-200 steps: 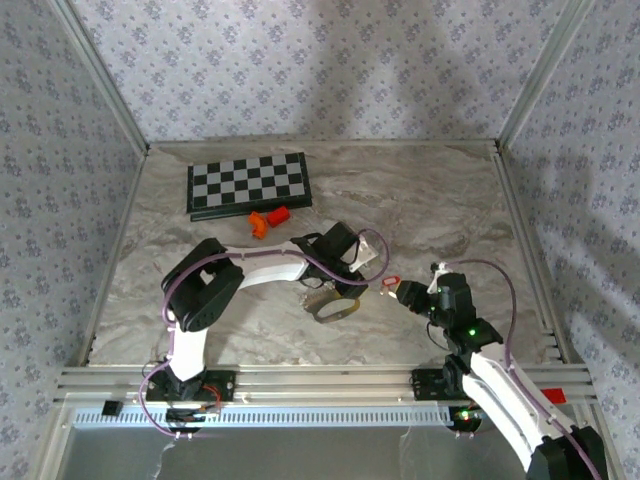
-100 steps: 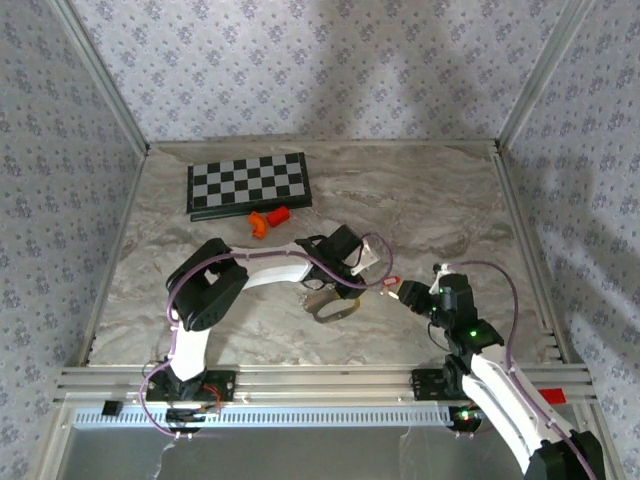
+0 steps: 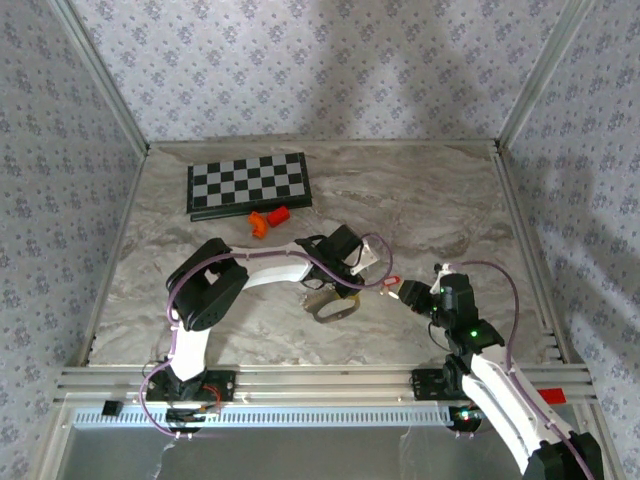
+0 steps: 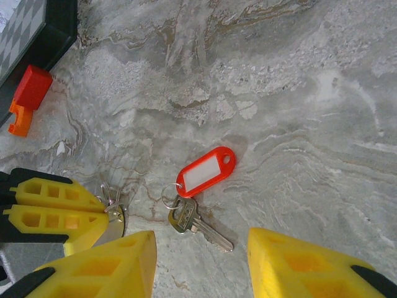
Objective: Put the keys on the keyring
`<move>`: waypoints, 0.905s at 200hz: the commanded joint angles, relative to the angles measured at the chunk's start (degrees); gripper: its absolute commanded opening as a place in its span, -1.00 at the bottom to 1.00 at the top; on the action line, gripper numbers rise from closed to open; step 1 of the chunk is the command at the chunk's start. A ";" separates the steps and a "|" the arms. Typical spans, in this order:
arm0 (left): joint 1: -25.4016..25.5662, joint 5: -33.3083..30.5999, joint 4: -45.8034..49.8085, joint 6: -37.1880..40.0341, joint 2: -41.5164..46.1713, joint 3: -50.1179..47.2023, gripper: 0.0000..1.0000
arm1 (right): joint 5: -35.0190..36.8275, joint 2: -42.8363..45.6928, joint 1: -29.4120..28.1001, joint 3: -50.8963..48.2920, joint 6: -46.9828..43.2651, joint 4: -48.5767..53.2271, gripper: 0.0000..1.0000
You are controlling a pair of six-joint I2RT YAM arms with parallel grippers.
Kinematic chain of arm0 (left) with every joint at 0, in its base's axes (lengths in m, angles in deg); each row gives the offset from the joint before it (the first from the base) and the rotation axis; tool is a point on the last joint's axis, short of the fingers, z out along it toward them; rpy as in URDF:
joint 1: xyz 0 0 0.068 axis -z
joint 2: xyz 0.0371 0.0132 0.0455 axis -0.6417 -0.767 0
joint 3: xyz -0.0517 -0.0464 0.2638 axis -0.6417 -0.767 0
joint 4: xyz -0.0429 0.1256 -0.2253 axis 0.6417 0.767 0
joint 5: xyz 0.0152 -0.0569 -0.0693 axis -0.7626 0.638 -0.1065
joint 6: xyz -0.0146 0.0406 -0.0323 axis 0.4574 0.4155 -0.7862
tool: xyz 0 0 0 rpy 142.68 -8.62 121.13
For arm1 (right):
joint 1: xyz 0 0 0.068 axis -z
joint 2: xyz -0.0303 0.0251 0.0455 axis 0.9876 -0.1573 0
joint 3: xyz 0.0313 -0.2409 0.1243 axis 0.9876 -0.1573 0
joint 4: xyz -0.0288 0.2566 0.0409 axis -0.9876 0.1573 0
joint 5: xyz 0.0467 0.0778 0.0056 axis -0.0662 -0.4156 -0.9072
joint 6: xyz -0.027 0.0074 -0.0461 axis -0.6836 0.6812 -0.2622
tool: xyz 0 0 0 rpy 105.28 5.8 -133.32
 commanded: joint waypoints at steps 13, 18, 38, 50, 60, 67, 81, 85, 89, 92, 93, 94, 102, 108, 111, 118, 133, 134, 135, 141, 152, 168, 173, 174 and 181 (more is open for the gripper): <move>0.22 -0.02 0.62 1.54 -0.65 1.16 -0.89 | -0.84 1.27 0.64 -0.24 0.16 1.39 -0.14; 0.23 0.04 0.62 1.70 -0.48 1.19 -0.94 | -0.88 1.43 0.67 -0.23 0.00 1.47 -0.14; 0.19 0.27 0.48 2.42 1.25 0.33 -1.00 | -1.65 1.90 0.82 -0.08 -0.47 1.55 -0.16; 0.15 0.10 0.46 3.07 2.92 -0.49 -1.00 | -2.17 2.12 0.85 0.41 -1.43 1.71 -0.17; 0.19 -0.09 0.69 3.64 4.28 -1.10 -1.00 | -2.18 2.70 0.87 0.81 -2.20 1.74 -0.18; 0.15 -0.32 0.95 4.12 5.28 -1.43 -1.00 | -2.71 3.21 0.86 0.91 -2.67 0.88 -0.19; 0.19 -0.65 1.31 4.41 7.61 -2.44 -1.00 | -5.75 4.84 0.76 1.24 -2.74 -1.07 -0.21; 0.15 -0.51 1.33 4.41 8.46 -2.89 -1.00 | -6.41 5.44 0.63 1.34 -2.72 -1.43 -0.22; 0.15 -0.50 1.21 4.47 9.37 -3.37 -1.00 | -7.09 6.09 0.52 1.46 -2.70 -1.88 -0.22; 0.15 -0.34 1.02 4.52 9.97 -3.65 -1.00 | -7.58 6.57 0.37 1.52 -2.71 -2.15 -0.21; 0.15 -0.30 0.96 4.55 10.34 -3.82 -1.00 | -7.70 6.75 0.34 1.52 -2.71 -2.24 -0.21; 0.15 -0.29 0.84 4.57 10.66 -4.03 -1.00 | -7.80 6.92 0.25 1.57 -2.75 -2.37 -0.21; 0.15 0.11 0.19 4.56 13.03 -5.37 -1.00 | -8.76 8.33 -0.23 1.74 -4.63 -3.07 -0.22; 0.17 0.41 -0.47 4.77 14.89 -6.39 -1.00 | -9.58 9.47 -0.73 1.87 -5.08 -4.22 -0.22; 0.15 0.55 -0.83 4.83 15.90 -7.07 -1.00 | -9.94 10.00 -0.95 1.95 -5.22 -4.63 -0.22; 0.15 0.88 -1.71 5.05 18.29 -8.53 -1.00 | -10.70 11.15 -1.67 2.20 -5.62 -5.54 -0.22; 0.15 1.70 -3.81 5.81 23.70 -11.85 -1.00 | -12.66 13.07 -3.75 2.73 -6.53 -8.49 -0.22; 0.15 1.73 -3.96 5.81 24.06 -12.00 -1.00 | -12.83 13.16 -3.91 2.74 -6.60 -8.74 -0.22; 0.15 1.74 -4.08 5.85 24.42 -12.21 -1.00 | -13.01 13.25 -4.04 2.84 -6.63 -9.00 -0.22; 0.15 1.95 -5.02 6.10 26.58 -13.45 -1.00 | -14.08 13.77 -4.89 2.89 -6.98 -10.75 -0.22; 0.15 2.35 -7.08 6.27 30.38 -15.72 -1.00 | -16.05 14.59 -6.55 2.85 -7.29 -14.65 -0.23; 0.15 3.41 -10.88 6.30 36.29 -18.95 -1.00 | -18.76 15.09 -9.04 2.88 -7.74 -21.17 -0.26; 0.15 3.75 -12.03 6.25 37.94 -19.87 -1.00 | -19.38 15.13 -9.85 2.97 -8.19 -22.85 -0.26; 0.15 3.85 -12.29 6.30 38.30 -20.06 -1.00 | -19.49 15.11 -10.04 3.04 -8.22 -23.13 -0.26; 0.15 4.19 -13.62 6.41 40.51 -21.34 -1.00 | -20.10 15.05 -11.05 3.45 -9.14 -24.86 -0.28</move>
